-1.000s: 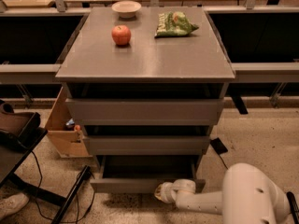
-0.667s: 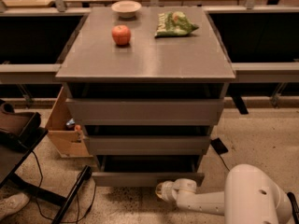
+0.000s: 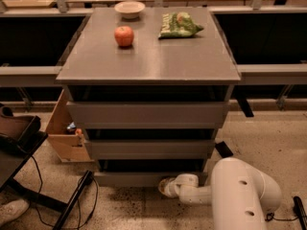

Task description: Close bottom drawer

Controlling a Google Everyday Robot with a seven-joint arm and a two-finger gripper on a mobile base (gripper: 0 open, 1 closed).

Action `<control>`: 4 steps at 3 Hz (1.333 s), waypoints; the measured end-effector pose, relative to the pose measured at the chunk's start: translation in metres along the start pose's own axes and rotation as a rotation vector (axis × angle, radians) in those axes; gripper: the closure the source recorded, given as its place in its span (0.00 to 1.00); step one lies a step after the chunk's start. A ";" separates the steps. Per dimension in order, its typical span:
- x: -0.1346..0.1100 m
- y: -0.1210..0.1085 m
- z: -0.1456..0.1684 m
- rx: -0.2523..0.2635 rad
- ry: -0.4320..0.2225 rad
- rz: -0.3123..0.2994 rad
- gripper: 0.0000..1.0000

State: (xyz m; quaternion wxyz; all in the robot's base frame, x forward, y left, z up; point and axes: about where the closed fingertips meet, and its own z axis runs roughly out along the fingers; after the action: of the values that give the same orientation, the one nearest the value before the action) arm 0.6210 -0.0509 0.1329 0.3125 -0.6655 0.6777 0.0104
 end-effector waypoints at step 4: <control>0.000 0.000 0.000 0.000 0.000 0.000 0.00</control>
Offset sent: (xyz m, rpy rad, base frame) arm 0.0000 0.0000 0.0000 0.0000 0.0000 0.0000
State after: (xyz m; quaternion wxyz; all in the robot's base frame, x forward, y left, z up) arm 0.6209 -0.0508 0.1328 0.3125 -0.6655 0.6777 0.0105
